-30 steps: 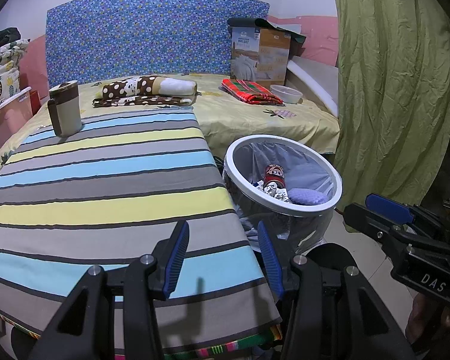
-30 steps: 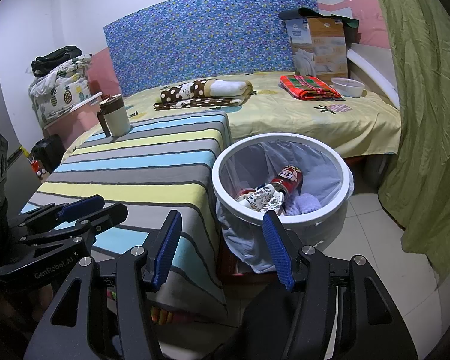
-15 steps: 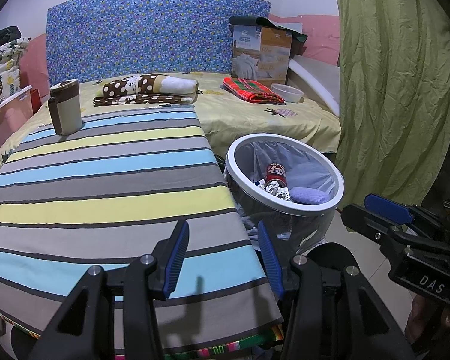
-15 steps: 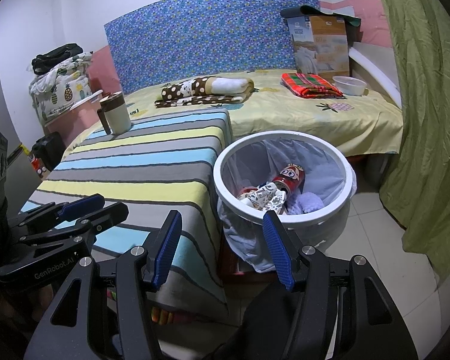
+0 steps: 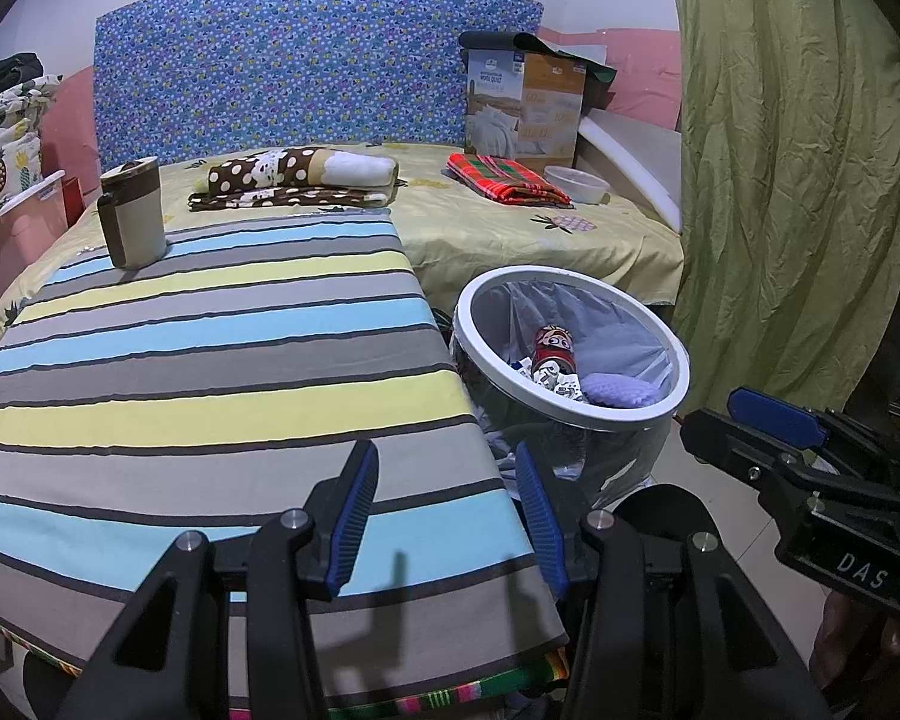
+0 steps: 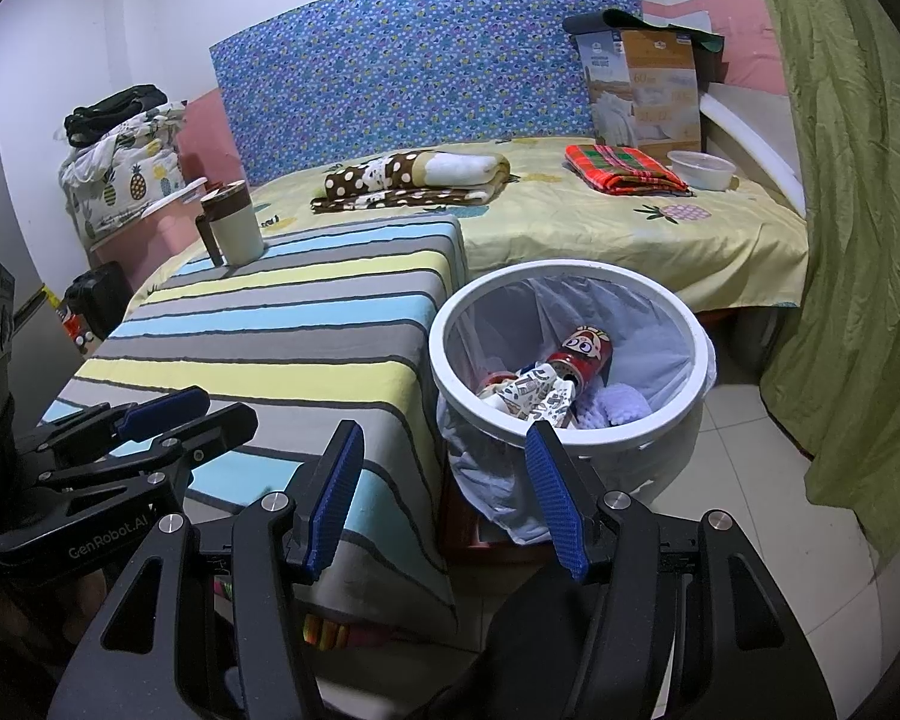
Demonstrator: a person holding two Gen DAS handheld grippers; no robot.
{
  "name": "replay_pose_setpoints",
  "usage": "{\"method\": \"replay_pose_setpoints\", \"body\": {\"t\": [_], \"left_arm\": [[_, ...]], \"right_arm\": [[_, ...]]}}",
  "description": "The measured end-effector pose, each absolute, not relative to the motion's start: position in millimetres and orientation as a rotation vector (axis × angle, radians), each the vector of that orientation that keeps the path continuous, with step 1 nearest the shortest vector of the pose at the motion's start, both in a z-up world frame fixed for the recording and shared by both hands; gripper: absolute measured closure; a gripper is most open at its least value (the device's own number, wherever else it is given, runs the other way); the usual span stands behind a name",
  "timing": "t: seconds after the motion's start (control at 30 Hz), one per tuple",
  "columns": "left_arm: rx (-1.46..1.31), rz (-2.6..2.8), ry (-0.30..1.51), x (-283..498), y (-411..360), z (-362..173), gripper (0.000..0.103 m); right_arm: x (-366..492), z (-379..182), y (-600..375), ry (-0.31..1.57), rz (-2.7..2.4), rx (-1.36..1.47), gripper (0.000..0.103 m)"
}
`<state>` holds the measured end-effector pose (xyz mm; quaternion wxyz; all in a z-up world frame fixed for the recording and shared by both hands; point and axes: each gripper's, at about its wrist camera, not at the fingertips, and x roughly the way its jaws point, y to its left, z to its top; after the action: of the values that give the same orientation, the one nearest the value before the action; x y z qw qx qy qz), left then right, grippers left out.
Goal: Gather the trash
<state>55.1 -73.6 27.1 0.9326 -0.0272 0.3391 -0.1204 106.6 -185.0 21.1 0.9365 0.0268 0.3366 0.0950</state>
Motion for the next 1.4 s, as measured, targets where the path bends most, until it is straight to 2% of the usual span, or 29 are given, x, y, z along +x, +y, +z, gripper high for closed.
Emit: {"method": "replay_pose_setpoints", "body": {"t": [1.4], "left_arm": [[-0.065,-0.231,0.718,53.7,-68.9,20.6,0.054]], "right_arm": [[104.0,16.6,-178.8,0.701,0.195,0.054,0.045]]}}
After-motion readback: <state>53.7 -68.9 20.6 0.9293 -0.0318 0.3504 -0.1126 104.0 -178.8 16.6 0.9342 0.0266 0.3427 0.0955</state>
